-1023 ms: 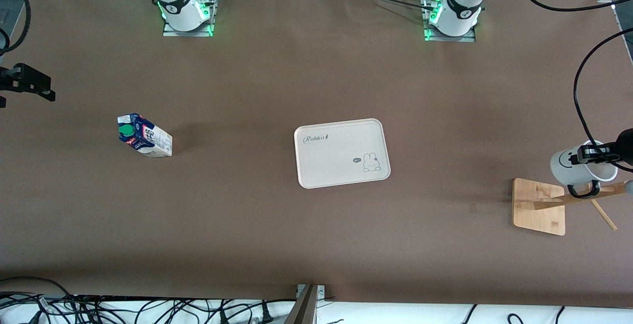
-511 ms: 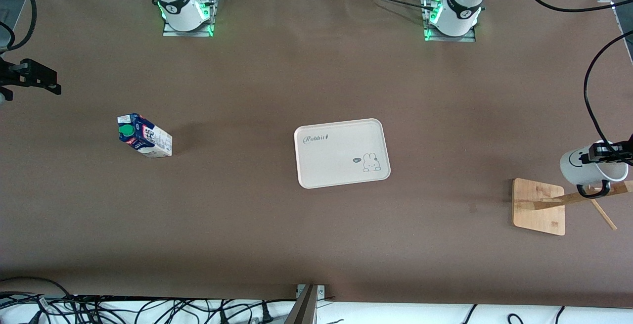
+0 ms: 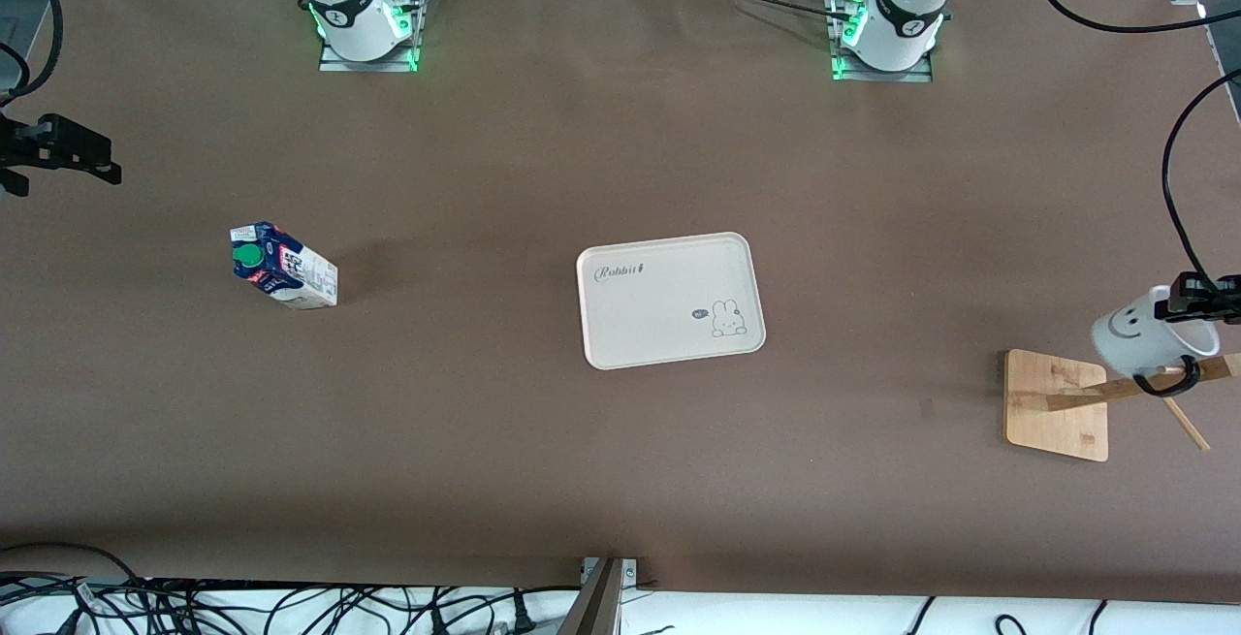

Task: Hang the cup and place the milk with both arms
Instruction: 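Hang the white mug's handle onto a peg of the wooden stand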

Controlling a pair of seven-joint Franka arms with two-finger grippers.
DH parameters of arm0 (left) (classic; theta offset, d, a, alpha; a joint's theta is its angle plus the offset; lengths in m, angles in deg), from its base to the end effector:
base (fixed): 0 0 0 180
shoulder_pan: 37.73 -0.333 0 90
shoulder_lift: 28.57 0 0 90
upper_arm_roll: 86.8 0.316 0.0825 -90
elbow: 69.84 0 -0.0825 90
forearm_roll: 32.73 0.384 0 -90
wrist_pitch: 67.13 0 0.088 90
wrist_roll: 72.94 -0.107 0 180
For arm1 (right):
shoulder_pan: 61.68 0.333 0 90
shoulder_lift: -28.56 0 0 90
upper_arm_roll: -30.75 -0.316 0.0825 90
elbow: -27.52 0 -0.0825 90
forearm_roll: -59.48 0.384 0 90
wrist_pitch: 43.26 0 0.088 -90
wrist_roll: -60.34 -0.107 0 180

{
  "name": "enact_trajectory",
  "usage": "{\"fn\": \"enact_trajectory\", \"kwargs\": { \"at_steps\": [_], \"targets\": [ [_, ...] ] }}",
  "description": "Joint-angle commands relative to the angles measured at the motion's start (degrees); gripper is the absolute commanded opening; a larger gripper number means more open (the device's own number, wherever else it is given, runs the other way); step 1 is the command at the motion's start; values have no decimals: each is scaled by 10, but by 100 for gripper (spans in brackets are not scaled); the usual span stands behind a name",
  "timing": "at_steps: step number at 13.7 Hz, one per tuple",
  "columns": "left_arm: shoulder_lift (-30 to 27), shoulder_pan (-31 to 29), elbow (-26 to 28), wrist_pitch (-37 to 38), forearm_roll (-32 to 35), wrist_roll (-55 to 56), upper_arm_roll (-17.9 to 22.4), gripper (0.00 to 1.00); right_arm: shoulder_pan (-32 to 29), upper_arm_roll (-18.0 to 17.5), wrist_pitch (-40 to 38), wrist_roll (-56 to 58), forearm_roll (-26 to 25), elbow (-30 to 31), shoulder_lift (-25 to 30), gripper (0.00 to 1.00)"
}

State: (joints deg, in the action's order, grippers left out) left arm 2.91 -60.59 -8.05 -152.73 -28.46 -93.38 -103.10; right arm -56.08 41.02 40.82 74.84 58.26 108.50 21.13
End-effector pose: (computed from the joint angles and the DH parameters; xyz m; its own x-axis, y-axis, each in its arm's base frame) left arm 0.6796 0.1413 0.5118 0.9739 -0.2114 -0.0823 -0.2022 -0.9734 0.1081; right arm 0.5818 -0.0426 0.6167 0.9823 0.1684 -0.0821 0.1709 -0.9850 0.0245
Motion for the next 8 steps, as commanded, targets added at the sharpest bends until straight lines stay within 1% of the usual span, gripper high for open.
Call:
{"fn": "enact_trajectory", "kwargs": {
  "at_steps": [1, 4, 6, 8],
  "targets": [
    [9, 2, -18, 5, 7, -14, -1, 100, -7, -6, -9, -7, -16, -6, 6, 100],
    [3, 5, -19, 13, 7, -14, -8, 100, -8, -1, -10, -4, -10, -6, 3, 100],
    [-6, 14, -19, 36, 7, -13, -9, 100, -8, -2, -10, -10, -5, -6, 2, 100],
    [-15, 16, -18, 55, 4, -7, -12, 100, -8, -1, -10, -32, 11, -5, 1, 100]
  ]
}}
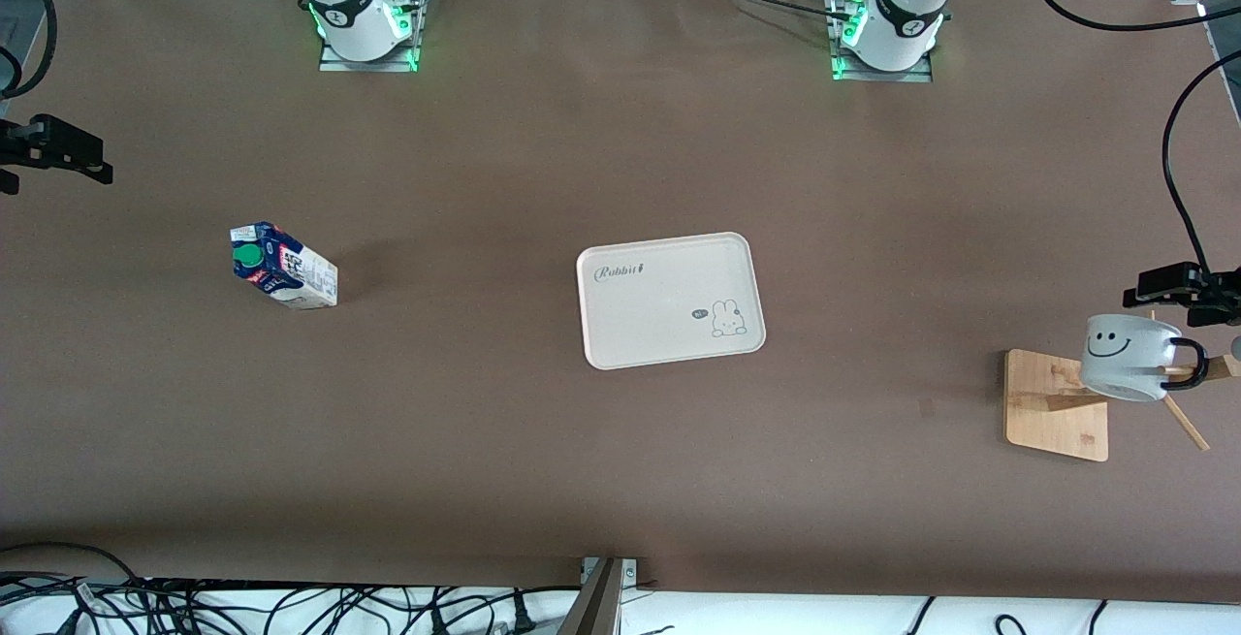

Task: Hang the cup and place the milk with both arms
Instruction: 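Open the left gripper and release the mug on the peg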

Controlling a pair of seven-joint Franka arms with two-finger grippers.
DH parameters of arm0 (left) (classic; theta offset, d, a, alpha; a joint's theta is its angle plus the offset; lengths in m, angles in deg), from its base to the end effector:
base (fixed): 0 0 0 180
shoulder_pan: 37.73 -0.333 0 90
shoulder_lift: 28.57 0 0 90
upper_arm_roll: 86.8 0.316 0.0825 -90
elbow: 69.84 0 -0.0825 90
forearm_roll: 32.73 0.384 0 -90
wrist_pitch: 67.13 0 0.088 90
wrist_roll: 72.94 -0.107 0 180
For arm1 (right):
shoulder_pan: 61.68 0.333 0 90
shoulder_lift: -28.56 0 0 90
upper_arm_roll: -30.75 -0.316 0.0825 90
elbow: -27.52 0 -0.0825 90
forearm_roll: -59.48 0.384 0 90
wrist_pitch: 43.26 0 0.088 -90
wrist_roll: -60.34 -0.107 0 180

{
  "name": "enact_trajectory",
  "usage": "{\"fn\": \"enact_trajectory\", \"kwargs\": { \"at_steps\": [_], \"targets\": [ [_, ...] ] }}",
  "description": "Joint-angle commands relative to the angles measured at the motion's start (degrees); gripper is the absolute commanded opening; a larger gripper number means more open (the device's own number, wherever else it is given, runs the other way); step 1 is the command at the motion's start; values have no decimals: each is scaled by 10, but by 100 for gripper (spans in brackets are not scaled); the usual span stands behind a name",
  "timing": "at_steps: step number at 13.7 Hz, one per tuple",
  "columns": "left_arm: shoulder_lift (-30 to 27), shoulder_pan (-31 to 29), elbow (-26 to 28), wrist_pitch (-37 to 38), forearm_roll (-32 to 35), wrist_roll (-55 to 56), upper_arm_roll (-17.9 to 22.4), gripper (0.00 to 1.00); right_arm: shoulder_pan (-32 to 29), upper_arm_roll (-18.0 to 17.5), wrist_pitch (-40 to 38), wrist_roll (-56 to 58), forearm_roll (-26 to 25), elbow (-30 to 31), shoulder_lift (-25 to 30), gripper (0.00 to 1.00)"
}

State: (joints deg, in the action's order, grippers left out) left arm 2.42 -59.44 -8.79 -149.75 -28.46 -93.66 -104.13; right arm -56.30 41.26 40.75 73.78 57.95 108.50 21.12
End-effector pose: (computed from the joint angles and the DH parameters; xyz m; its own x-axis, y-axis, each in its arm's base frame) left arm 0.6765 0.1182 0.5209 0.9616 -0.2534 -0.1057 -0.2400 -0.9627 0.1249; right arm 0.5813 -0.0477 0.6166 0.9863 0.1415 -0.0843 0.1446 -0.9890 0.0316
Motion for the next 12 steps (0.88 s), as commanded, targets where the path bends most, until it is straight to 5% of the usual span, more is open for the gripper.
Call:
{"fn": "enact_trajectory", "kwargs": {
  "at_steps": [1, 6, 9, 11, 12],
  "targets": [
    [-19, 11, -11, 26, 3, 0, -2, 100, -6, -3, -10, -38, 14, -5, 1, 100],
    [-67, 32, 34, 70, 3, 118, -39, 100, -5, -6, -10, -48, 14, -5, 1, 100],
    [-150, 57, 141, 28, 0, 161, -39, 100, -4, -6, -10, -48, 14, -5, 1, 100],
    [-179, 94, 175, 25, -25, 189, -5, 100, -5, -6, -10, -47, 14, -5, 1, 100],
    [-190, 136, 191, 25, -36, 211, 44, 100, -5, -5, -10, -47, 14, -5, 1, 100]
  ]
}}
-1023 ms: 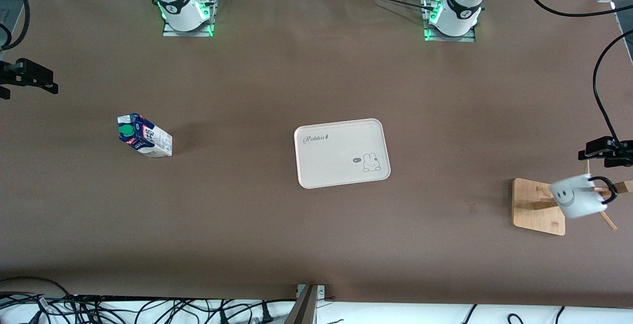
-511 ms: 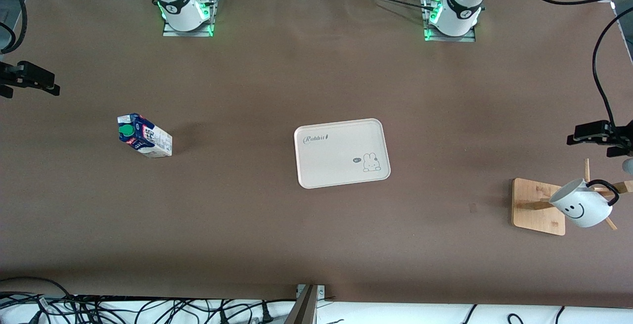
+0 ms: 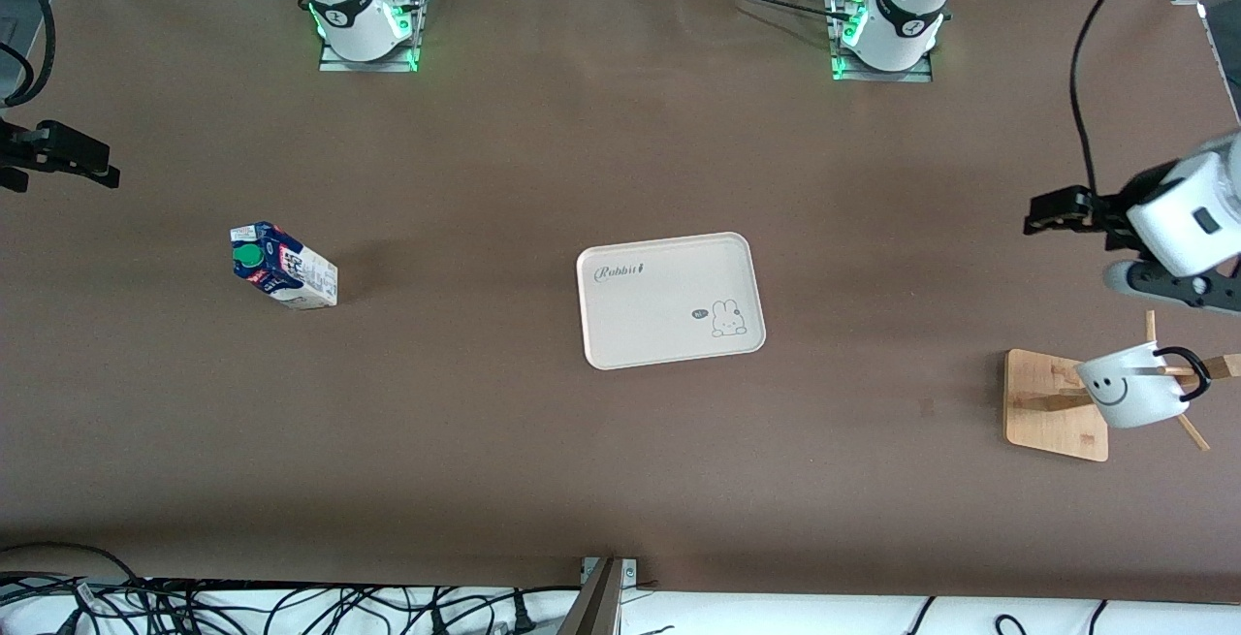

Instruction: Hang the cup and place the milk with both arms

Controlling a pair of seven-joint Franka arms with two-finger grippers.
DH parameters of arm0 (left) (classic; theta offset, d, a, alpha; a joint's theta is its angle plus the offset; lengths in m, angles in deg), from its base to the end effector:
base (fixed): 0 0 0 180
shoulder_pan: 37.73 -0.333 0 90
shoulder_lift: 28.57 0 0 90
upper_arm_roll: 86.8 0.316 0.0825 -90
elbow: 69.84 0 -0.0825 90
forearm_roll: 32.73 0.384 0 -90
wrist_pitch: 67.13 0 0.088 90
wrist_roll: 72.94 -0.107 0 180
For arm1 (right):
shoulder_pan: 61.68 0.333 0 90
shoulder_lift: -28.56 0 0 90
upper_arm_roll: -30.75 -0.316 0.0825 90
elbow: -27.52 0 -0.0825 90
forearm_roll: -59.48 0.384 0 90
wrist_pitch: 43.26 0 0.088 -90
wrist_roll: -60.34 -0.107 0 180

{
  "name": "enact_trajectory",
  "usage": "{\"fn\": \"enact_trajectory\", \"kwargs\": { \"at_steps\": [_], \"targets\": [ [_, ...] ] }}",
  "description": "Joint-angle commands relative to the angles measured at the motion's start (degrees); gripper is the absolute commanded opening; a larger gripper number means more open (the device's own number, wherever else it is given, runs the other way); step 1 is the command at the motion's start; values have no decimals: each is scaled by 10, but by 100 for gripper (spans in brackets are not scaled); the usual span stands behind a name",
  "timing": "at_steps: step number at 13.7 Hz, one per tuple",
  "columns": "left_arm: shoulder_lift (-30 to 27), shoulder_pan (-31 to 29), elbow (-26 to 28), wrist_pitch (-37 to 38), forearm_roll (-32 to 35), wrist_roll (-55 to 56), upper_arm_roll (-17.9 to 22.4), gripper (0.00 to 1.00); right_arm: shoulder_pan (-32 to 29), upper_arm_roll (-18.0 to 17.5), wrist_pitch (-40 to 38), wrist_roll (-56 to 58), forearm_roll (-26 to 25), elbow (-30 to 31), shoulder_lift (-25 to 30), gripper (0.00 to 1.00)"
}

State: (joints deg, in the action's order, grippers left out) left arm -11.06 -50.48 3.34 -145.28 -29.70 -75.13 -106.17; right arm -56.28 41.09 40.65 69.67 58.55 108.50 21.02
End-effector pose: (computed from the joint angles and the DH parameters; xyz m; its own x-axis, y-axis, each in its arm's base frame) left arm 0.6175 -0.0319 0.5723 0.9691 -0.1458 -0.1990 -0.1376 -0.9890 0.0547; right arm 0.5818 -0.0446 0.6153 0.9937 0.0747 -0.0836 0.0771 -0.9967 0.0266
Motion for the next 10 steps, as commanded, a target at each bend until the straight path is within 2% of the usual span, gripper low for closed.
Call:
{"fn": "enact_trajectory", "kwargs": {
  "at_steps": [1, 2, 4, 7, 10],
  "targets": [
    [-70, 78, 92, -23, -35, 34, 108, 100, -5, -3, -9, -6, 9, -5, 2, 100],
    [-91, 94, 128, -38, -49, 35, 136, 100, -5, -4, -9, -7, 8, -5, 2, 100],
    [-138, 108, 210, -86, -51, 36, 156, 100, -4, -4, -11, -7, 9, -5, 2, 100],
    [-169, 135, 264, -117, -41, 53, 179, 100, -4, -4, -11, -6, 16, -5, 2, 100],
    [-179, 150, 276, -125, -1, 81, 187, 100, -4, -5, -12, -5, 21, -5, 2, 100]
  ]
}}
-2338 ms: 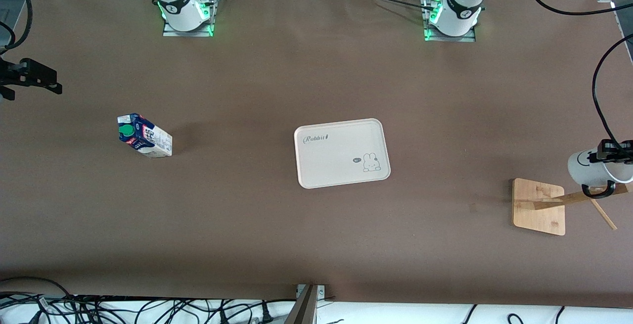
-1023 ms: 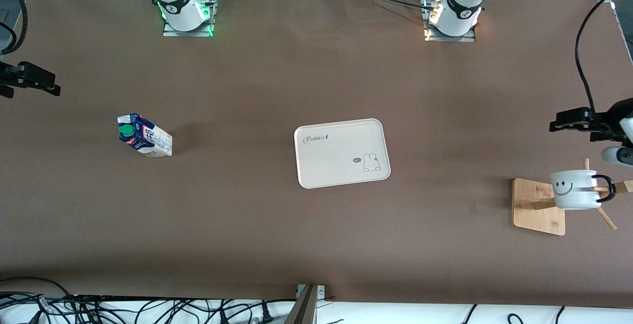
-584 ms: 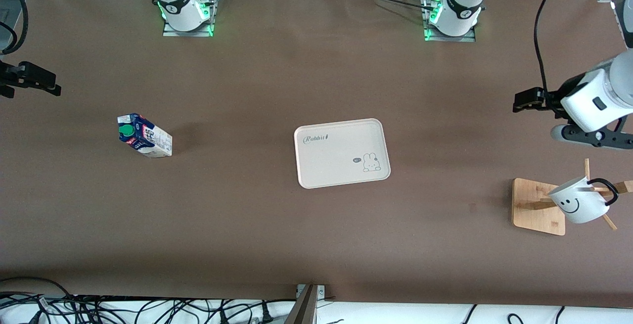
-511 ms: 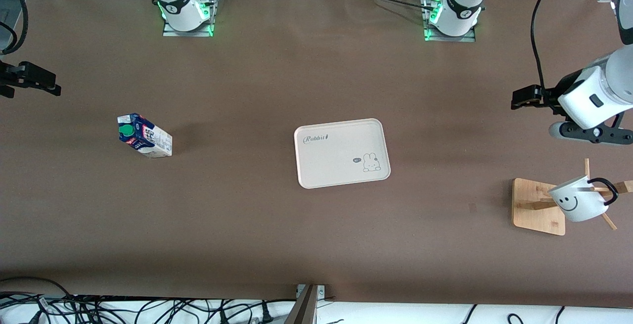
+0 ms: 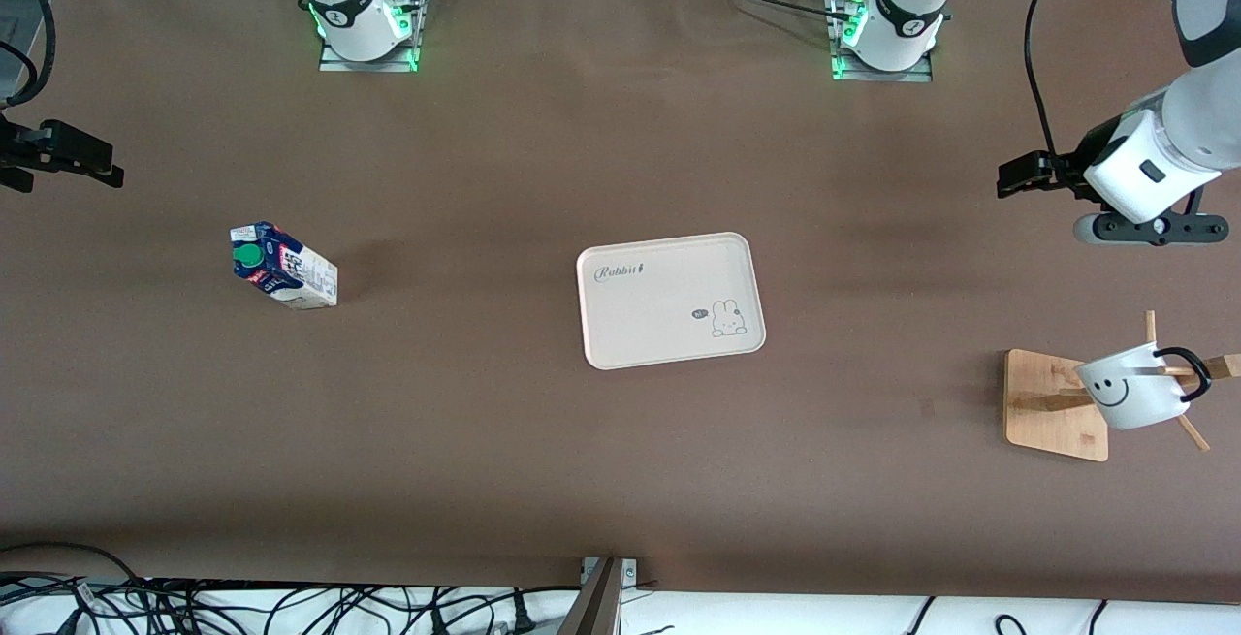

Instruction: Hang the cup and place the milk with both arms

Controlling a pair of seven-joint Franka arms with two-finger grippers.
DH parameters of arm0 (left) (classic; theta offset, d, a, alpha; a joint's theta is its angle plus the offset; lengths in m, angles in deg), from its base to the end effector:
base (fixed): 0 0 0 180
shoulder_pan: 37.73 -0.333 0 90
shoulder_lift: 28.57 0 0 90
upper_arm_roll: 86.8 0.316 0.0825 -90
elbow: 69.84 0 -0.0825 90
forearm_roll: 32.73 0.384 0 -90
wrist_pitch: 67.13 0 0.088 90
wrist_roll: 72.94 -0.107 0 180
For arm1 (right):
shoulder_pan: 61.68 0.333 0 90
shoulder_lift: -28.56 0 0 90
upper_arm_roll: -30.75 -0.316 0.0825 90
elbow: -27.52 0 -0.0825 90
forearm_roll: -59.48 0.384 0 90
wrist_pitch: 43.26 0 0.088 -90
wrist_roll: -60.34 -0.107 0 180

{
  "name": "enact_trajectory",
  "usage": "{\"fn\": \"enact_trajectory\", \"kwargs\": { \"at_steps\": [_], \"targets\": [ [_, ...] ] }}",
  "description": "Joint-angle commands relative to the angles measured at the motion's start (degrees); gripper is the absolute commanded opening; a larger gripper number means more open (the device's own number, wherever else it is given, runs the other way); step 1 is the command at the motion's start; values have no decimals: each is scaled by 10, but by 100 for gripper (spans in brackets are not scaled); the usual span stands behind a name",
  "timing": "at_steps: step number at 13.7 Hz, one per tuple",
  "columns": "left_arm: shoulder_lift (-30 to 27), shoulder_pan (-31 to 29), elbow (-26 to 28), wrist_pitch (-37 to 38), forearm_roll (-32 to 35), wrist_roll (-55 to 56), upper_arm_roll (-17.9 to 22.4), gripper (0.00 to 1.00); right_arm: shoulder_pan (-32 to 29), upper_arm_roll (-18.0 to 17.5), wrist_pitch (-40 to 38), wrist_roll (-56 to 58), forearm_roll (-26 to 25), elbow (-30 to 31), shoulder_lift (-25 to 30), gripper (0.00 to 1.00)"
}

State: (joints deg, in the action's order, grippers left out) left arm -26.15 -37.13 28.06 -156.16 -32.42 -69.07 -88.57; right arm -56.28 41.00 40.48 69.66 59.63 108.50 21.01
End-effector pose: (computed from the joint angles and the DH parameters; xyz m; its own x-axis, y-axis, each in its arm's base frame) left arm 0.5532 -0.0220 0.5355 0.9804 0.0268 -0.1950 0.0239 -0.9996 -0.0172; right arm 0.5818 -0.0416 0.6149 0.9934 0.0781 -0.0837 0.0790 -0.9968 0.0073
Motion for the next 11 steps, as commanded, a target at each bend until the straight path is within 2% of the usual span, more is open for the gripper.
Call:
{"fn": "enact_trajectory", "kwargs": {
  "at_steps": [1, 9, 11],
  "targets": [
    [-30, 17, 29, -17, 31, 20, 12, 100, -4, -4, -10, -5, 10, -5, 2, 100],
    [-35, 5, 20, -13, 17, 26, 12, 100, -4, -4, -9, -4, 12, -5, 2, 100],
    [-33, -17, 20, -17, -6, 19, 12, 100, -4, -4, -10, -4, 12, -5, 2, 100]
  ]
}}
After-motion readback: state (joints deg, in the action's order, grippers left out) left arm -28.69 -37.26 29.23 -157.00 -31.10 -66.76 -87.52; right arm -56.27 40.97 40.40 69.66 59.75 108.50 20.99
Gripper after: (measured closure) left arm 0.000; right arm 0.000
